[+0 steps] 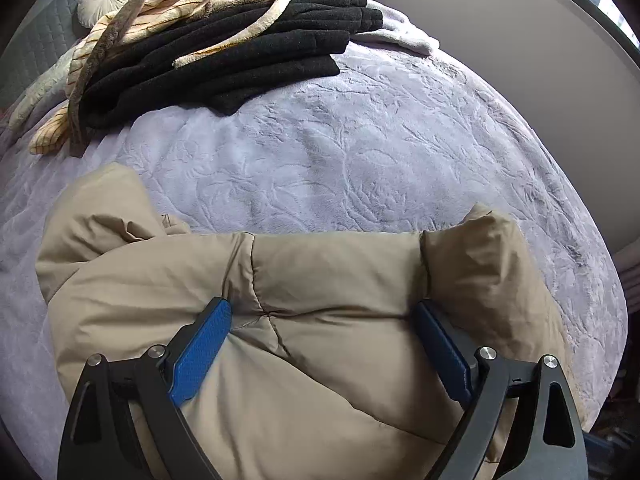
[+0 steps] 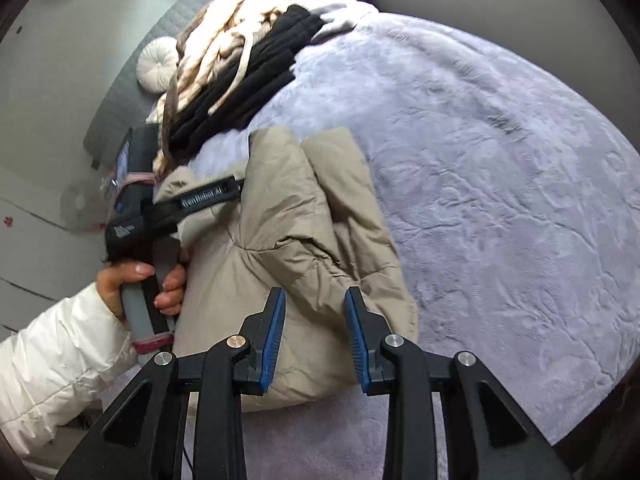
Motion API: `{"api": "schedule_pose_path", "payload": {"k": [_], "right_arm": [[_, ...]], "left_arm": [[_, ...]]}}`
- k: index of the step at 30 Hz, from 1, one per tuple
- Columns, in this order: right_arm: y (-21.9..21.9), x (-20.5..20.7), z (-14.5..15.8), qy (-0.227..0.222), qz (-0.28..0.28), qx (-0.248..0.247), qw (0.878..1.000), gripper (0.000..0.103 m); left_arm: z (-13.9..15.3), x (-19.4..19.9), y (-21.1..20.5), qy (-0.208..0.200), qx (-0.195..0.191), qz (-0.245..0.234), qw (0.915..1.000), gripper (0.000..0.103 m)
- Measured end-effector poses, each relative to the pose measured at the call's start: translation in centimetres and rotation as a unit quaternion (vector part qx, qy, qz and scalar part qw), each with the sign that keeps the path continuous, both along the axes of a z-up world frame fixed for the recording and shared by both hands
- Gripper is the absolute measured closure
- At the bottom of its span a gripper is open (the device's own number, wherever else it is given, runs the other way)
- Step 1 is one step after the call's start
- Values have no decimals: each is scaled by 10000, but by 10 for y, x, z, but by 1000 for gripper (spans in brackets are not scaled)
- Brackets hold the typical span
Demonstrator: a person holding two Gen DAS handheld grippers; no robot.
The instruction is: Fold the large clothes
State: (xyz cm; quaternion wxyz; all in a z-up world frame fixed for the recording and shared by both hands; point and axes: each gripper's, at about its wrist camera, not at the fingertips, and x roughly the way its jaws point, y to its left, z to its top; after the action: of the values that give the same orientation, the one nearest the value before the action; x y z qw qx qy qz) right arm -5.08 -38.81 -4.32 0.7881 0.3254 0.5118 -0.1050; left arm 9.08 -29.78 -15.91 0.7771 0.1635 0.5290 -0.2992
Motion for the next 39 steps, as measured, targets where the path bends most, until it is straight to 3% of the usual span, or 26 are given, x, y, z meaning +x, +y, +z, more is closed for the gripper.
{"api": "schedule_pose_path", "payload": {"k": [3,11,21,33,34,35,39], "right_arm": [[2,11,-32,487,192,-41,9986,78],[-9,25,-52,748,382,242,9962,78],[-14,40,-71,876,700,274,9933,78],[-7,28,-49,841,506,87,9951,74],[-5,28,-45,829,499,89,9953,71],[-3,29,-41,812,499,89,9954,67],[-1,27,-26,756,541,60,9957,59]], "left_arm": [[17,-3,7,102,-31,93,9999,10],[60,-37,55,138,28,532,9985,10],[53,-82,119,673,161,1303,9891,10],[48,-100,161,737,73,1392,9875,10],[48,-101,163,720,72,1394,9876,8],[48,-101,165,711,75,1405,9875,0],[47,-99,172,688,38,1468,9868,0]]}}
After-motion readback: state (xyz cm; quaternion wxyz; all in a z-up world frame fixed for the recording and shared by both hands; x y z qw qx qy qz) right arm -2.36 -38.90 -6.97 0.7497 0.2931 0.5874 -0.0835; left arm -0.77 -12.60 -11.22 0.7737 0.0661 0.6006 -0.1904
